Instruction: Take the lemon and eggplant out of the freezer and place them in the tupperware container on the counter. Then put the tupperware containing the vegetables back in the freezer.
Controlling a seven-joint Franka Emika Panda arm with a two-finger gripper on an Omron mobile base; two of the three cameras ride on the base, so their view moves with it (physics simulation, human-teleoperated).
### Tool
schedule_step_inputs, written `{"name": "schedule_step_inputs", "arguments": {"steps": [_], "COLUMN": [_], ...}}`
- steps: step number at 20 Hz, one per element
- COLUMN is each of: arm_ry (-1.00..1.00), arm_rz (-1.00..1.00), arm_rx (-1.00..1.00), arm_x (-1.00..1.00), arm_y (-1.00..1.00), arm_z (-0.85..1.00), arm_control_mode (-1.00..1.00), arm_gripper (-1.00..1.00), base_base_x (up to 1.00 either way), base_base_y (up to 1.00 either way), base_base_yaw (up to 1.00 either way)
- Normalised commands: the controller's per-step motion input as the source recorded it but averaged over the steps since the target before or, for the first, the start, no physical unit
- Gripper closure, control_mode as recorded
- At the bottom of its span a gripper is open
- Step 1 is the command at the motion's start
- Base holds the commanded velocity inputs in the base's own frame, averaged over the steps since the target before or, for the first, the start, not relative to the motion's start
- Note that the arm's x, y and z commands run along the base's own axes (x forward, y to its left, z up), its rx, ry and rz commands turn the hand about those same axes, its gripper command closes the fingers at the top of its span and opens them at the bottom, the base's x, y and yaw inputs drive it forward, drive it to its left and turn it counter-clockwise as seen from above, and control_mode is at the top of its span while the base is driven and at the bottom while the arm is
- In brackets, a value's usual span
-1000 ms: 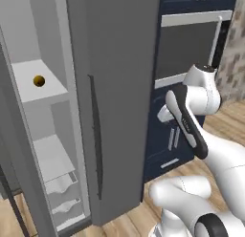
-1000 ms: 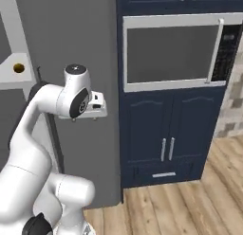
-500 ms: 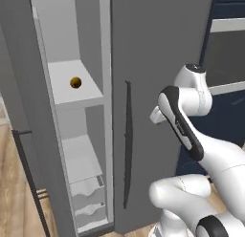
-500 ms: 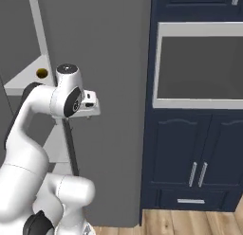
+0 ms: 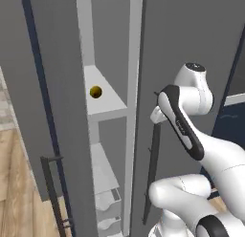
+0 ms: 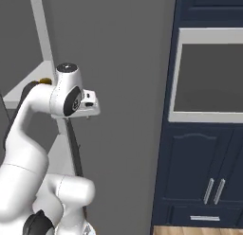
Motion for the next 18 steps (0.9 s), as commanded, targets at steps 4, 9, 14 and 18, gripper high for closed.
{"name": "schedule_step_inputs", "arguments": {"steps": [4, 9, 14, 18], "arm_ry": [0.0, 0.0, -0.12, -0.23], "arm_rz": [0.0, 0.0, 0.0, -0.02], "arm_rx": [0.0, 0.0, -0.03, -0.07], "arm_x": [0.0, 0.0, -0.3, -0.52], "arm_y": [0.0, 0.0, 0.38, 0.22], "arm_z": [0.0, 0.0, 0.3, 0.3], "arm_control_mode": [1.0, 1.0, -1.0, -1.0], "arm_gripper": [-1.0, -1.0, -1.0, -1.0], "base_base_x": [0.27, 0.0, 0.0, 0.0], "base_base_y": [0.74, 0.84, 0.0, 0.0], "base_base_yaw": [0.0, 0.0, 0.0, 0.0]}}
